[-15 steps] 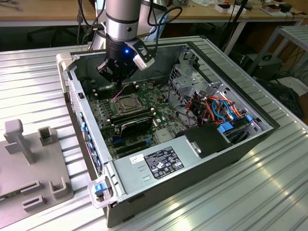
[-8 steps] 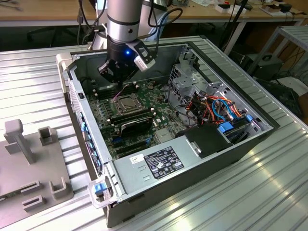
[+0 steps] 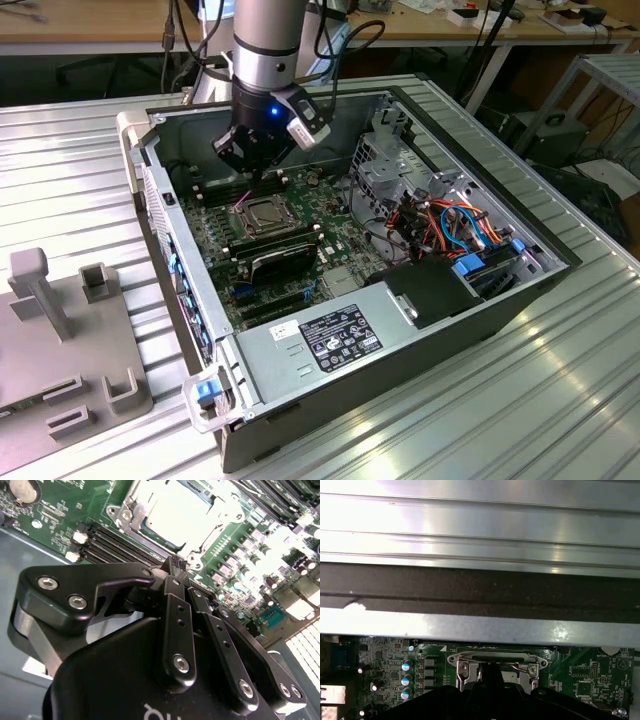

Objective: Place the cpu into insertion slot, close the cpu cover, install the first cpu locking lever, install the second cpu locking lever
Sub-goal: 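Install the first cpu locking lever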

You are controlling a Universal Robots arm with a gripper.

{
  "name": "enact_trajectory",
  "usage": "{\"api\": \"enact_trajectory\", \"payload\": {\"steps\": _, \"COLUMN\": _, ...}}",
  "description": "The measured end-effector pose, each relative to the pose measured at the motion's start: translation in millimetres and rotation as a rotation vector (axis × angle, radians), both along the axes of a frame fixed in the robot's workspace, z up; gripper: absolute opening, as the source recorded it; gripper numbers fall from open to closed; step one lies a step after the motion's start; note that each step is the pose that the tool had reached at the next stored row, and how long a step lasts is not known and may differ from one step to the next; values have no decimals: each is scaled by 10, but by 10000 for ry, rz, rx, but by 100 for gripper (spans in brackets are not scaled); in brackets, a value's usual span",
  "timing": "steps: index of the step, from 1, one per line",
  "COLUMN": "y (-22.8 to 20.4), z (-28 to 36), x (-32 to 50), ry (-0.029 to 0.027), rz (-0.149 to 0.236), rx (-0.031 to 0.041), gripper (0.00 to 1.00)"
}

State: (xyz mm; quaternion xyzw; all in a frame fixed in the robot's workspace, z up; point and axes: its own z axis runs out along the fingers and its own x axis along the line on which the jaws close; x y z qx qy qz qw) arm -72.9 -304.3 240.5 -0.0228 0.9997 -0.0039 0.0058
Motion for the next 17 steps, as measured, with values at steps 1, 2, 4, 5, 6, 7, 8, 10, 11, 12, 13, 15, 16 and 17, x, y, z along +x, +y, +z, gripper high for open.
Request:
{"api": "enact_trajectory", "payload": {"steps": 1, "y": 0, "z": 0, "x": 0, "ry": 0, "rz": 0, "rx": 0, "gripper": 11}}
{"api": "enact_trajectory", "payload": {"steps": 2, "y": 0, "z": 0, "x": 0, "ry": 1, "rz": -2, "rx": 0, "gripper": 11}}
{"api": "enact_trajectory", "payload": {"steps": 4, "y": 0, "z": 0, "x": 2, "ry": 1, "rz": -1, "rx": 0, "gripper": 11}}
{"api": "enact_trajectory", "payload": {"steps": 5, "y": 0, "z": 0, "x": 2, "ry": 0, "rz": -1, "rx": 0, "gripper": 11}}
{"api": "enact_trajectory", "payload": {"steps": 6, "y": 0, "z": 0, "x": 3, "ry": 0, "rz": -1, "rx": 0, "gripper": 11}}
{"api": "enact_trajectory", "payload": {"steps": 7, "y": 0, "z": 0, "x": 3, "ry": 0, "rz": -1, "rx": 0, "gripper": 11}}
{"api": "enact_trajectory", "payload": {"steps": 8, "y": 0, "z": 0, "x": 10, "ry": 0, "rz": -1, "rx": 0, "gripper": 11}}
{"api": "enact_trajectory", "payload": {"steps": 10, "y": 0, "z": 0, "x": 16, "ry": 0, "rz": -1, "rx": 0, "gripper": 11}}
{"api": "enact_trajectory", "payload": {"steps": 11, "y": 0, "z": 0, "x": 18, "ry": 0, "rz": 0, "rx": 0, "gripper": 11}}
{"api": "enact_trajectory", "payload": {"steps": 12, "y": 0, "z": 0, "x": 20, "ry": 0, "rz": -1, "rx": 1, "gripper": 11}}
{"api": "enact_trajectory", "payload": {"steps": 13, "y": 0, "z": 0, "x": 26, "ry": 0, "rz": -1, "rx": 0, "gripper": 11}}
{"api": "enact_trajectory", "payload": {"steps": 15, "y": 0, "z": 0, "x": 32, "ry": 0, "rz": -1, "rx": 0, "gripper": 11}}
{"api": "enact_trajectory", "payload": {"steps": 16, "y": 0, "z": 0, "x": 32, "ry": 0, "rz": -1, "rx": 0, "gripper": 11}}
{"api": "enact_trajectory", "payload": {"steps": 17, "y": 0, "z": 0, "x": 33, "ry": 0, "rz": 0, "rx": 0, "gripper": 11}}
